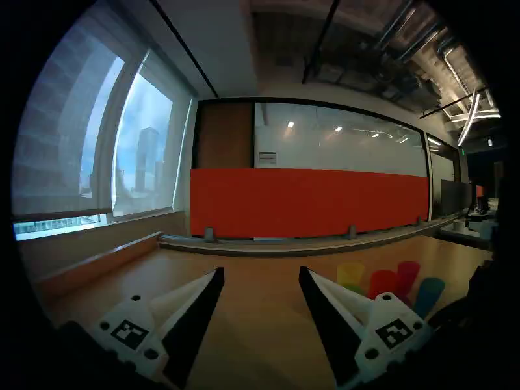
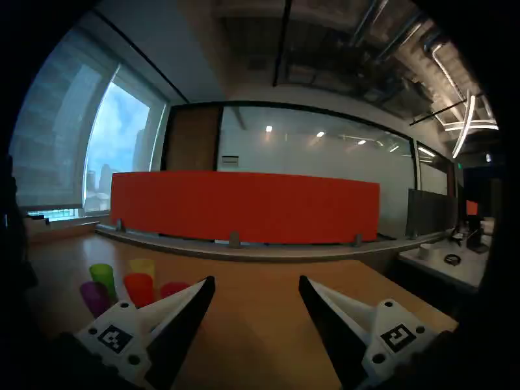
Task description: Pour water
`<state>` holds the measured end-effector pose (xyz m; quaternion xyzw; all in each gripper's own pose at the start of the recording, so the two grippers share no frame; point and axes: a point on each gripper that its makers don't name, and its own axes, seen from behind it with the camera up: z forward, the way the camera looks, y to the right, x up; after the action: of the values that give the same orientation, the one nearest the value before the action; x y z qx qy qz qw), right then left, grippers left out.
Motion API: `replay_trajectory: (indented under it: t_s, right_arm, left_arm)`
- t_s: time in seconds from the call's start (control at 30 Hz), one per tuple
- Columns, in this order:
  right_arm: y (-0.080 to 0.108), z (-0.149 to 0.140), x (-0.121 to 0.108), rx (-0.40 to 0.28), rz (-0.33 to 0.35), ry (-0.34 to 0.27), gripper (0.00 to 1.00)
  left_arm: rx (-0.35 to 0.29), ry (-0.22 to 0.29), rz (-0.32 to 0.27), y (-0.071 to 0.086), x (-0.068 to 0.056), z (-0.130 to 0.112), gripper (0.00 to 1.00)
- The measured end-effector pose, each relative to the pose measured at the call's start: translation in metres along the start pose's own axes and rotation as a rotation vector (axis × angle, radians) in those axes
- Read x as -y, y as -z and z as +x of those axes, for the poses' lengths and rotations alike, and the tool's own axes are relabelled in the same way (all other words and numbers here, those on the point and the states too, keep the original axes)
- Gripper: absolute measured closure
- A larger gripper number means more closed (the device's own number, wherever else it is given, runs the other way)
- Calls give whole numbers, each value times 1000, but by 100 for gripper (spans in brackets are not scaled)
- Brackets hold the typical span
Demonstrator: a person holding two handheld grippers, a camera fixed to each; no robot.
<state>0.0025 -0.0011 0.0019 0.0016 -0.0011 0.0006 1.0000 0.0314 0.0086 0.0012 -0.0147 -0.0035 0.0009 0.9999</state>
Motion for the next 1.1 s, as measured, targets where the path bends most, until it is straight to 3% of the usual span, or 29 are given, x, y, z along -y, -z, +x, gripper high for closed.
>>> replay_trajectory:
  t_s: [0.37, 0.57, 0.7, 0.97, 1.1]
  right_arm:
    - [-9, 51, 17, 21, 63, -32, 0]
    - [-12, 78, 21, 43, 93, -57, 0]
    - [-14, 99, 22, 42, 104, -50, 0]
    - [-15, 117, 19, 30, 116, -33, 0]
    - [-14, 120, 26, 29, 164, -35, 0]
  left_arm:
    - [35, -4, -71, -9, -14, 50, 15]
    - [20, -19, -91, -13, -15, 89, 15]
    - [23, -17, -134, -16, -23, 109, 15]
    - [58, 3, -206, -21, -37, 115, 15]
    - [78, 5, -248, -22, -44, 111, 15]
